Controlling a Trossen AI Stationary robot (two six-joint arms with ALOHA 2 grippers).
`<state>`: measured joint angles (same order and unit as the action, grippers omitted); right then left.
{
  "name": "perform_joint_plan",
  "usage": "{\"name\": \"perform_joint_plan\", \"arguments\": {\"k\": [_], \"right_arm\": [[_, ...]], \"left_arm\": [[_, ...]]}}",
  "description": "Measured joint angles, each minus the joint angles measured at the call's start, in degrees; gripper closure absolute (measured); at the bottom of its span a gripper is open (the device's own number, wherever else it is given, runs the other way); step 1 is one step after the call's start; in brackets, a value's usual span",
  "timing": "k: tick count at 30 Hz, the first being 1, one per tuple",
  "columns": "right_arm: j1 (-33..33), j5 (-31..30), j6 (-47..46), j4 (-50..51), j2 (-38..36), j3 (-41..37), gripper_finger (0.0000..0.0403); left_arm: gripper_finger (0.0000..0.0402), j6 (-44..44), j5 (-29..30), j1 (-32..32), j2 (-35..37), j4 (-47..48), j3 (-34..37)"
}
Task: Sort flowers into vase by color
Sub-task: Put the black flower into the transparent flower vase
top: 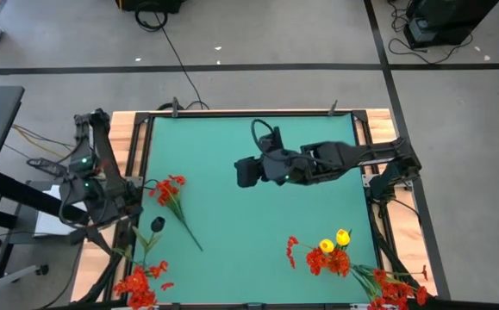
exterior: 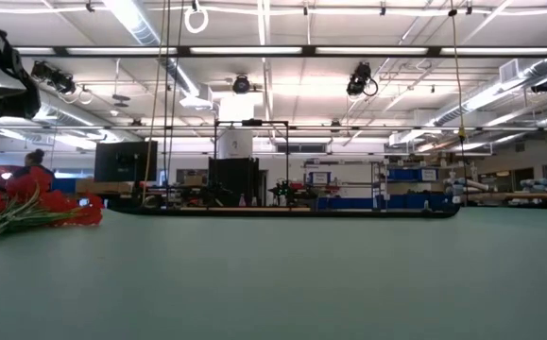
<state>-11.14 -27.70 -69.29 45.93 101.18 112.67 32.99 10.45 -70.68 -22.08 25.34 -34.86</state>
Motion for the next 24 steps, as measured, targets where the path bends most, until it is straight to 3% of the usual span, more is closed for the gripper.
{"name": "perform_joint_plan", "arguments": {"k": [9,16,24], "right_arm": [[1.5,4.5,3.3,0.1,0.0,-0.1,0.0251],[2.3,5.3,4.9,0.3,0.0,0.0,0.0251],[2.3,5.3,5.0,1.5,0.0,0.0,0.0251]], "left_arm": [[0.0201,5.2,-7.4,0.0,-8.0,10.9,-6.2],[0.0207,4.6,-6.5,0.0,-11.8,23.1,-14.7],[0.0207,19.8,-3.8,0.0,-12.4,44.2,-21.9]]}}
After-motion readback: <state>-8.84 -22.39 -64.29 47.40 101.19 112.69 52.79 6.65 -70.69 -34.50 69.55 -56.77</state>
